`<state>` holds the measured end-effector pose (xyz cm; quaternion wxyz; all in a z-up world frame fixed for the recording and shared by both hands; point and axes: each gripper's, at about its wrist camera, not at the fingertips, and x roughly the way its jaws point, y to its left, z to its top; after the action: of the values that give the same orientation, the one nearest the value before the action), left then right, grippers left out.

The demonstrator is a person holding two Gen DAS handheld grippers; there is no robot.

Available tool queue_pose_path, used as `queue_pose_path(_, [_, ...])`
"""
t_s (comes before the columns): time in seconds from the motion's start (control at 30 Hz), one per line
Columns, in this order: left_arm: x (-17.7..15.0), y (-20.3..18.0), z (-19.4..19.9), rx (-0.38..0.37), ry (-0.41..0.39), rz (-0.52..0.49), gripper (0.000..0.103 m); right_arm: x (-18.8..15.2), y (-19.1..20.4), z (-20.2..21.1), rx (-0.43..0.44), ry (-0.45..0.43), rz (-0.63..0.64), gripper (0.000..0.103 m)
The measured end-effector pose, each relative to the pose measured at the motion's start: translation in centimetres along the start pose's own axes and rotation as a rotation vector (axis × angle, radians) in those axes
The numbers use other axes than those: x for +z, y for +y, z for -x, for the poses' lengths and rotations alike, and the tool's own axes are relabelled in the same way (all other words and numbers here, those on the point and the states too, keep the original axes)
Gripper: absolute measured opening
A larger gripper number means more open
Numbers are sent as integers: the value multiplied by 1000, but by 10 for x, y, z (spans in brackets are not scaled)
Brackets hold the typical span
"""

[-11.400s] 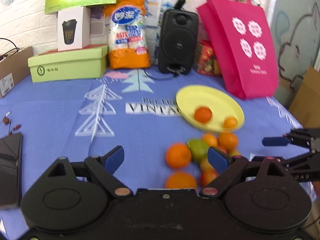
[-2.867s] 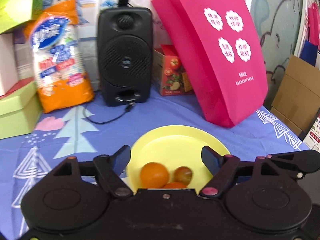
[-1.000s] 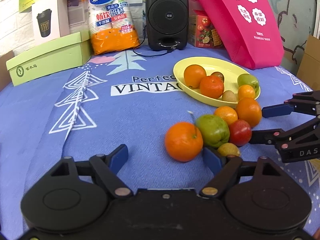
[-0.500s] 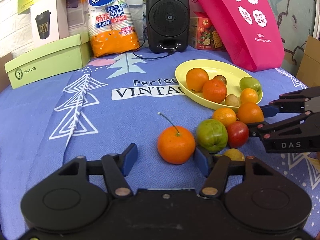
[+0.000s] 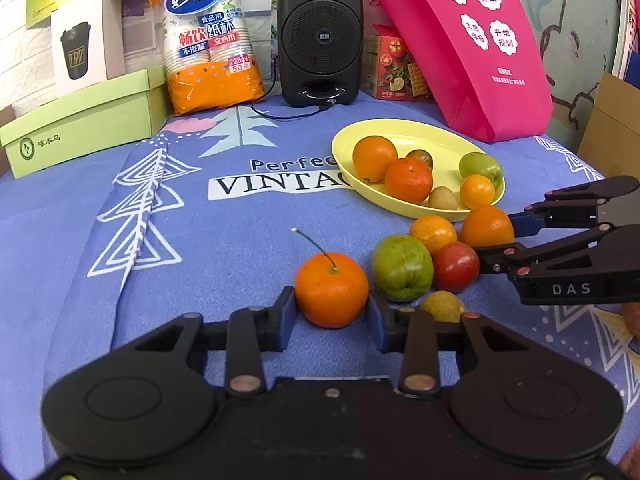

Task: Organize fruits
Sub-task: 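Grasp a stemmed tangerine with the left tool while the right tool grasps a large orange, then carry the tangerine and orange onto the yellow plate and open both tools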

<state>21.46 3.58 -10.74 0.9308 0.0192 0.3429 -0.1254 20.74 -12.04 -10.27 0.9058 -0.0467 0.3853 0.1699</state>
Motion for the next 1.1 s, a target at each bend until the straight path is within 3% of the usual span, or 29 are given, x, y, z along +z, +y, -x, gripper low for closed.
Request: queue_pose_path(1.1, [-6,-5,32,28,-10,2,36,-22,-2,40,-3,-3,-24,40])
